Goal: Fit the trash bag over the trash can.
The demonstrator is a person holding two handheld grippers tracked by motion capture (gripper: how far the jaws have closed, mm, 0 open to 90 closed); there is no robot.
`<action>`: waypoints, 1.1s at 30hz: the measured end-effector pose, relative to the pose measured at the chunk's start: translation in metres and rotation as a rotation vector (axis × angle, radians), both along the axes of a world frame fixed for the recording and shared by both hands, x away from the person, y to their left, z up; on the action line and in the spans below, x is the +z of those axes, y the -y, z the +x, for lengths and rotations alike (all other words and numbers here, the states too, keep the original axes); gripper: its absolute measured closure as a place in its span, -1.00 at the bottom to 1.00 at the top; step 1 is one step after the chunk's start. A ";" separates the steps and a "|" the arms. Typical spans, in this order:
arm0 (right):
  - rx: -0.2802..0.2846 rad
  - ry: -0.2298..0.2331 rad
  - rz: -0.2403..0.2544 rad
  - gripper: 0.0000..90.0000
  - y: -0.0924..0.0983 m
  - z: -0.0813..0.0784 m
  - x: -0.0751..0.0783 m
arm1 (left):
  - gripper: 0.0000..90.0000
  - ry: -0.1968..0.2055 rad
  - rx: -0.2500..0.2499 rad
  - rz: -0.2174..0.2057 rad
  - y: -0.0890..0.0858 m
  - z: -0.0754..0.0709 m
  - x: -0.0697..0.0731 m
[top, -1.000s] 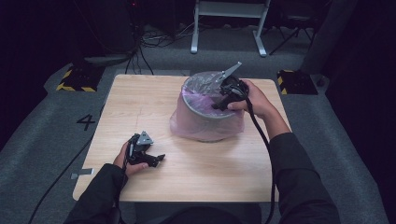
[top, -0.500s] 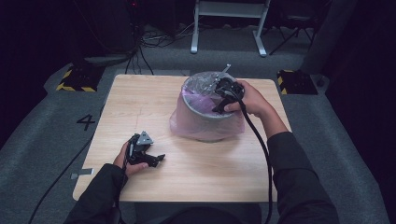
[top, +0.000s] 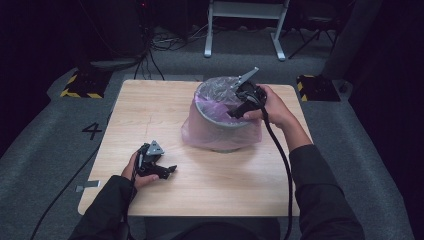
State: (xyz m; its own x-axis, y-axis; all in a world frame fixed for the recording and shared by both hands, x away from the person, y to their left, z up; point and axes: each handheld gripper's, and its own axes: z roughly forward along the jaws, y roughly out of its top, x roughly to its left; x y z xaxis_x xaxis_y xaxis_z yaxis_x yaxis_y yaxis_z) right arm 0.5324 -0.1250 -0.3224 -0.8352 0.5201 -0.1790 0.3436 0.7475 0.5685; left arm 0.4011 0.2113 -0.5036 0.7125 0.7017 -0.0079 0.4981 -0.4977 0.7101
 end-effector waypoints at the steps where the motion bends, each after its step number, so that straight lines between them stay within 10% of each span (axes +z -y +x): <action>1: 0.000 0.000 0.000 -0.45 0.000 0.000 0.000 | -0.68 0.000 0.000 0.000 0.000 0.000 0.000; 23: -0.003 0.122 0.328 -0.45 0.024 -0.024 0.020 | -0.68 0.000 0.000 0.000 0.000 0.000 0.000; 33: 0.020 0.174 0.346 -0.49 0.039 -0.044 0.028 | -0.68 0.000 0.001 0.001 0.000 0.000 0.000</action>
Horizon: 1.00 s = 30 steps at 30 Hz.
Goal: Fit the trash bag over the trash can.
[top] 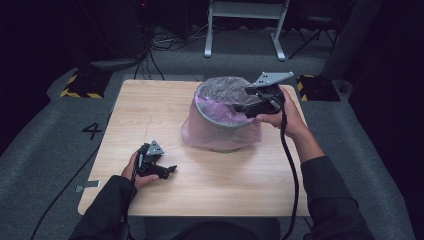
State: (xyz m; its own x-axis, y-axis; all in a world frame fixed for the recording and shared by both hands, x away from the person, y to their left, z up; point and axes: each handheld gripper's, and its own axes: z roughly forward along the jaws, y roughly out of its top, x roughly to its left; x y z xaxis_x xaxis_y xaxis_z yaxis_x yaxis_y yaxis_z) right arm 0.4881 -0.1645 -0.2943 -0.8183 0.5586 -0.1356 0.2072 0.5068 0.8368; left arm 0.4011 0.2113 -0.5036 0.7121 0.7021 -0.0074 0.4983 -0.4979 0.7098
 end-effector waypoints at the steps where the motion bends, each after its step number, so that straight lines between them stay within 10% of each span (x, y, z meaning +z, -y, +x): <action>1: 0.005 0.005 0.002 -0.51 0.004 -0.006 0.001 | -0.68 0.000 -0.001 0.000 0.000 0.000 0.000; 21: 0.006 0.109 -0.038 -0.55 0.036 -0.051 -0.005 | -0.68 0.000 -0.001 -0.001 0.000 0.000 0.000; 30: -0.010 0.085 -0.083 -0.55 0.045 -0.061 -0.027 | -0.68 0.000 0.000 0.000 0.000 0.000 0.000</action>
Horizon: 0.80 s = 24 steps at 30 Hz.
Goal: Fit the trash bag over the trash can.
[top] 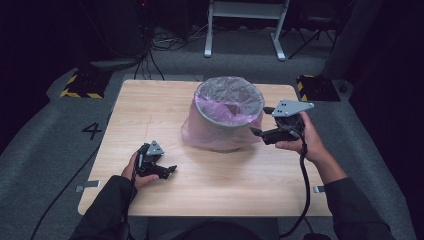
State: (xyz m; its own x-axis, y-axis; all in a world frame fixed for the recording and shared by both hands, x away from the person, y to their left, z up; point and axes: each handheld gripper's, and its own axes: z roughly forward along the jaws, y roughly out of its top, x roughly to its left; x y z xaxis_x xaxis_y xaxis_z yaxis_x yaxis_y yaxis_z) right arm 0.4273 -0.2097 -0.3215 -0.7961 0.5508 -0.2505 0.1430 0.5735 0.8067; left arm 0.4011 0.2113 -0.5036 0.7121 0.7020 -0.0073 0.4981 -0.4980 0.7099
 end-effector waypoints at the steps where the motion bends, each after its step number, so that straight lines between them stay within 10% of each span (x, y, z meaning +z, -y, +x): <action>1: -0.006 -0.011 -0.005 -0.56 0.001 -0.001 -0.004 | -0.68 0.000 0.000 0.000 0.000 0.000 0.000; 24: -0.054 -0.134 -0.105 -0.56 0.019 -0.010 -0.081 | -0.68 0.001 0.000 -0.001 0.000 0.000 0.000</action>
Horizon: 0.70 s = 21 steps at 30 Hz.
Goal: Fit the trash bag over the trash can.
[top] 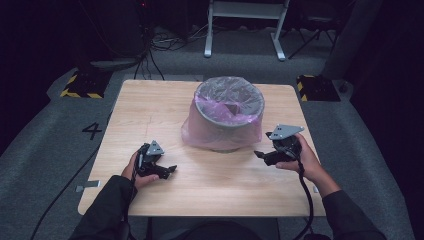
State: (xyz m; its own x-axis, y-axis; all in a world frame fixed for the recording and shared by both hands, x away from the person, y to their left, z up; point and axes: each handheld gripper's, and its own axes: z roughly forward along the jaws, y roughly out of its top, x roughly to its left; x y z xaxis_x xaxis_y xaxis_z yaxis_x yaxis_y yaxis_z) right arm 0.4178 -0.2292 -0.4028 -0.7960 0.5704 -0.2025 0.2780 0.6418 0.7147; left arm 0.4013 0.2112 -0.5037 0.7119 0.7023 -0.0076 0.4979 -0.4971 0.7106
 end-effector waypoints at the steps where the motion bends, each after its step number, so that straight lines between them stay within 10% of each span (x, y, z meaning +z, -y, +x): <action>1: -0.006 -0.001 -0.010 -0.56 0.001 0.000 -0.003 | -0.68 0.000 0.000 0.001 0.000 0.000 0.000; 8: -0.048 -0.007 -0.103 -0.56 0.009 0.003 -0.031 | -0.68 0.001 -0.001 0.001 0.000 0.000 0.000; 21: -0.095 -0.041 -0.088 -0.56 0.027 -0.001 -0.058 | -0.68 0.001 -0.001 0.001 0.000 0.000 0.000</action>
State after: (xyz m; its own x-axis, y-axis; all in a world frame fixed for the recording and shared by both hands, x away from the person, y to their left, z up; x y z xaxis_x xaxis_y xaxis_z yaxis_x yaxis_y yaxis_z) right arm 0.4165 -0.2565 -0.4613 -0.7481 0.6247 -0.2237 0.3680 0.6711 0.6436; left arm 0.4017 0.2111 -0.5036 0.7127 0.7015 -0.0057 0.4964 -0.4986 0.7106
